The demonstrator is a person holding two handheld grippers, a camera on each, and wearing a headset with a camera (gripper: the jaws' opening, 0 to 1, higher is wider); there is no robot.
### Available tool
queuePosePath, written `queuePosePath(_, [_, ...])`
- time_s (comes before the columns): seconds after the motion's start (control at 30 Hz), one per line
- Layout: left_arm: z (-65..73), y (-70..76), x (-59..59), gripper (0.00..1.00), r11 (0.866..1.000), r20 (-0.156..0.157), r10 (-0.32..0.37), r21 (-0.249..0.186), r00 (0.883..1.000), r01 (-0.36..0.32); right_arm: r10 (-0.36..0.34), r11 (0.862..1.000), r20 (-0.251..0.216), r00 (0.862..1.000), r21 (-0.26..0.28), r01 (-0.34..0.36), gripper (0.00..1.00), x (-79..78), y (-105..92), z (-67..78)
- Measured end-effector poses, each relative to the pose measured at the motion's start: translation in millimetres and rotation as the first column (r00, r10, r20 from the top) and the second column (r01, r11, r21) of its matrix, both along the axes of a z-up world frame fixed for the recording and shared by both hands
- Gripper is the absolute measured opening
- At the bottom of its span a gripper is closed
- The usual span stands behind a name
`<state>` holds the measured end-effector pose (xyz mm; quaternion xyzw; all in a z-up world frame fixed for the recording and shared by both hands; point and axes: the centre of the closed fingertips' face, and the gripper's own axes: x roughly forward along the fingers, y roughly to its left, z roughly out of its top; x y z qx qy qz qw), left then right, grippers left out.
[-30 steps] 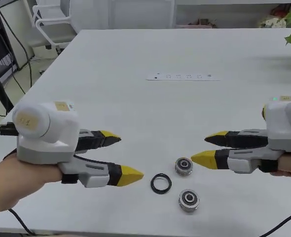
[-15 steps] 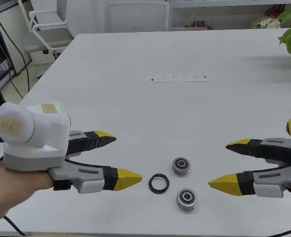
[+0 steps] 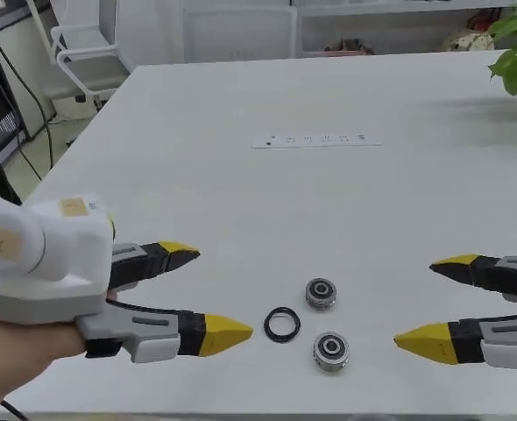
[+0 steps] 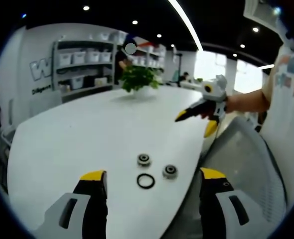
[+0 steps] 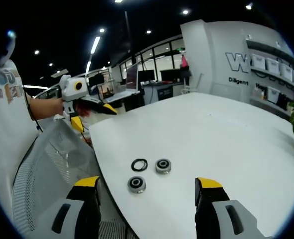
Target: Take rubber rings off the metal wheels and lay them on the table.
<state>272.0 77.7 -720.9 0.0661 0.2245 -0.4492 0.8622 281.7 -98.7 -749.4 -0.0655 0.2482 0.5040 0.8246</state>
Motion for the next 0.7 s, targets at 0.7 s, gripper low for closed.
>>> queuePosePath(0.7, [5.1, 1.6, -6.4, 0.78, 1.0, 0.005, 0.023, -0.01, 1.0, -0.023, -0.01, 1.0, 0.019, 1.0, -0.023, 0.01, 0.82, -9.4, -11.3, 1.6])
